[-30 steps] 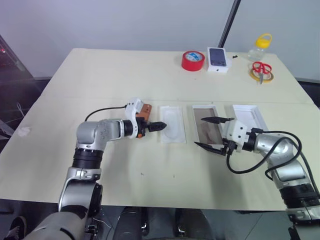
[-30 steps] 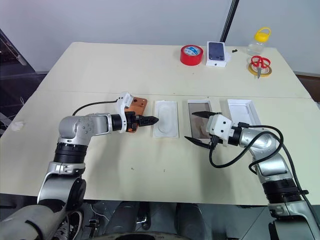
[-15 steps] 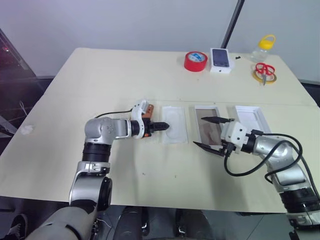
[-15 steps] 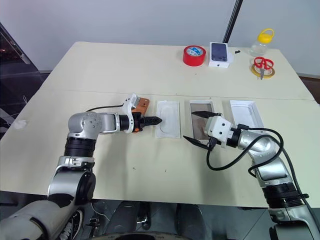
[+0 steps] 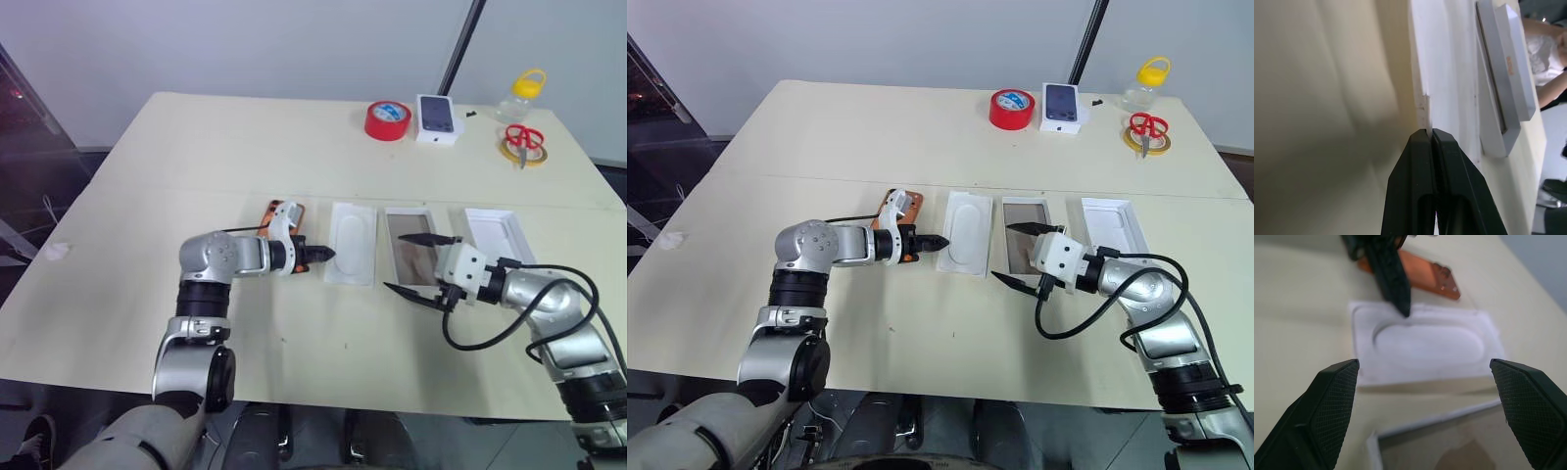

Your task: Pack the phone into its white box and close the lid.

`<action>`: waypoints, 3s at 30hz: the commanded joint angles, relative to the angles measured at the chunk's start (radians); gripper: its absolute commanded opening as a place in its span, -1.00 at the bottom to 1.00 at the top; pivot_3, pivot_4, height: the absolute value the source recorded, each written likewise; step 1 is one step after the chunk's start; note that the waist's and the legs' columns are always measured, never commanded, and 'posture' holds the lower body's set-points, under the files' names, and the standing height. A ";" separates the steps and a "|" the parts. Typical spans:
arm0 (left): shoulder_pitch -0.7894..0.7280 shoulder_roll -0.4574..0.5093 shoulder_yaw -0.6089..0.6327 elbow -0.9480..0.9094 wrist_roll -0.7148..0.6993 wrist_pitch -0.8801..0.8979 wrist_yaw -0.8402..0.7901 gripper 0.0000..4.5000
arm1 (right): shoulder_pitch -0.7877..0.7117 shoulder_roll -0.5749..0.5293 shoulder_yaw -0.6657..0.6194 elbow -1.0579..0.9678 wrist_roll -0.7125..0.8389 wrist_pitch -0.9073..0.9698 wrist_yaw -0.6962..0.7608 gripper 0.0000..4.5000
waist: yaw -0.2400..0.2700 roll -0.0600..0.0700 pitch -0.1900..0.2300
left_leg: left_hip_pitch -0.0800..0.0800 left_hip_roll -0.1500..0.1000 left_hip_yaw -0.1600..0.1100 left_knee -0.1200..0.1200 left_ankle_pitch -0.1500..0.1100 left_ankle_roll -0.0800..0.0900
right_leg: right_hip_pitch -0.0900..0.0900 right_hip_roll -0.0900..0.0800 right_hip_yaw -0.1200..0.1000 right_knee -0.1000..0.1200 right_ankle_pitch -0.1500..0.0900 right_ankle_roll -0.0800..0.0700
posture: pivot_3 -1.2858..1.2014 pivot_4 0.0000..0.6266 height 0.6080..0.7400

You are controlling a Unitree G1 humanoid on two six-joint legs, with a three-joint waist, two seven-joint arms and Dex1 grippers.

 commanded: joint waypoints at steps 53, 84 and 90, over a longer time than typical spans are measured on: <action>0.031 -0.126 0.140 -0.131 -0.114 0.097 0.138 -1.00 | 0.048 -0.049 -0.151 0.031 0.028 0.105 0.042 0.55 | -0.007 -0.006 0.004 | 0.000 0.001 0.000 -0.001 0.001 -0.003 | -0.002 0.001 0.000 0.001 0.000 0.000 | 0.03 -0.52 0.74; 0.255 0.282 -0.138 -0.418 0.007 -0.403 -0.236 0.09 | -0.218 0.233 0.170 0.049 -0.185 0.240 -0.202 -0.98 | -0.023 -0.005 0.003 | -0.001 0.001 -0.001 -0.002 0.002 -0.004 | -0.003 0.000 0.000 0.002 0.000 -0.001 | 0.03 -0.52 0.74; 0.323 0.403 -0.071 -0.391 -0.019 -0.440 -0.299 0.09 | -0.257 0.216 0.231 0.153 -0.307 0.216 -0.233 -0.98 | -0.024 -0.005 0.003 | -0.002 0.001 0.000 -0.002 0.001 -0.003 | -0.004 -0.002 0.000 0.001 -0.002 -0.005 | 0.03 -0.52 0.74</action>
